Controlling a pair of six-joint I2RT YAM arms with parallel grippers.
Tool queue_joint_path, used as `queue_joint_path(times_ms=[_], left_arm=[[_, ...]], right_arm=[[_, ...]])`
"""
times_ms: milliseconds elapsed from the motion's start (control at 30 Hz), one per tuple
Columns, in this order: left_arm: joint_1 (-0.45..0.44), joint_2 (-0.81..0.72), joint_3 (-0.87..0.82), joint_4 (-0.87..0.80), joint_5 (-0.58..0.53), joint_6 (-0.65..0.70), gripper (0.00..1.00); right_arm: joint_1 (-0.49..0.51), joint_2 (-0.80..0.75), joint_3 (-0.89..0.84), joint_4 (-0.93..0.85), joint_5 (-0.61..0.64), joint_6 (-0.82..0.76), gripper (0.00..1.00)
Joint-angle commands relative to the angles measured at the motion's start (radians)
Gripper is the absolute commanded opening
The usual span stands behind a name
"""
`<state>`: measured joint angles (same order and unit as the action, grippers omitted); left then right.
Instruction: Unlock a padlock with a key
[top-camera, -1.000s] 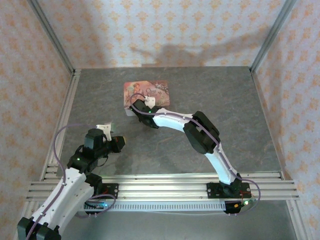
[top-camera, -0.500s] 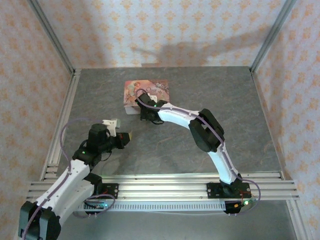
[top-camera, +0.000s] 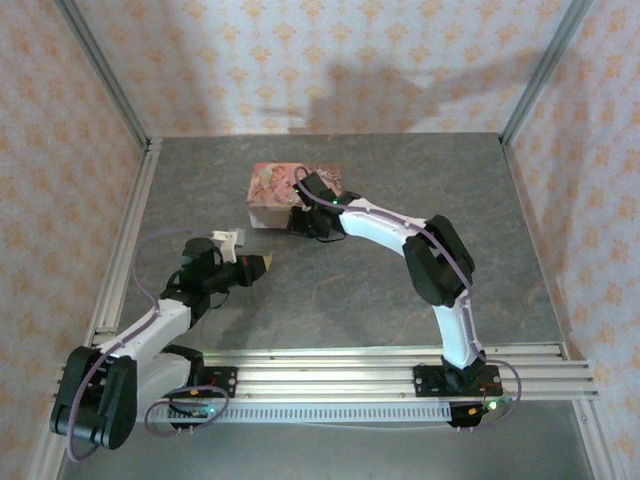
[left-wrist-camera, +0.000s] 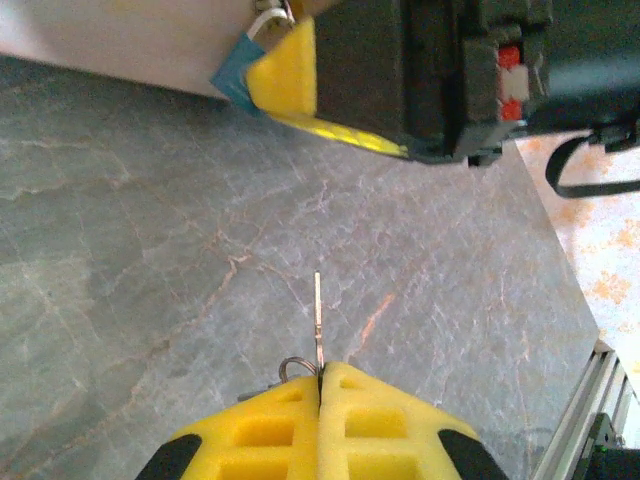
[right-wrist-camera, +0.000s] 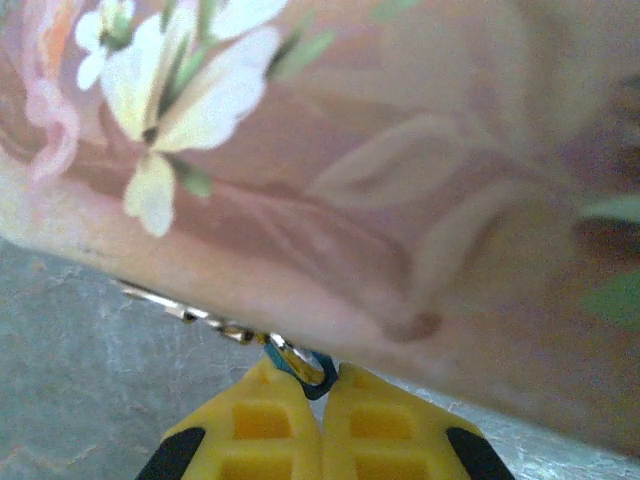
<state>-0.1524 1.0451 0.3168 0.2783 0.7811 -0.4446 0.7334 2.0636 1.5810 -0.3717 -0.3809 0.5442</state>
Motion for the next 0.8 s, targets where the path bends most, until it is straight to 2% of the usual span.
queue_joint_path(times_ms=[0,367,533,767], left_arm=[[0.026,0.037,0.0,0.163,0.078,-0.029,0.0],[0.04,0.333,0.083,0.423,0.223,-0.115,0.0],[0.063,0.428,0.125,0.478,0.272,-0.133,0.0],[0.094,0.489,0.128,0.523,0.282,-0.146,0.0]], right_arm=[[-0.032,-0.076,-0.051,0.137,-0.118,0.061,0.0],[-0.081,-0.139,-0.196,0.385,-0.3,0.168,0.0],[-0.113,-0.15,-0.253,0.51,-0.381,0.251,0.0],[-0.134,-0.158,-0.267,0.51,-0.403,0.266,0.0]])
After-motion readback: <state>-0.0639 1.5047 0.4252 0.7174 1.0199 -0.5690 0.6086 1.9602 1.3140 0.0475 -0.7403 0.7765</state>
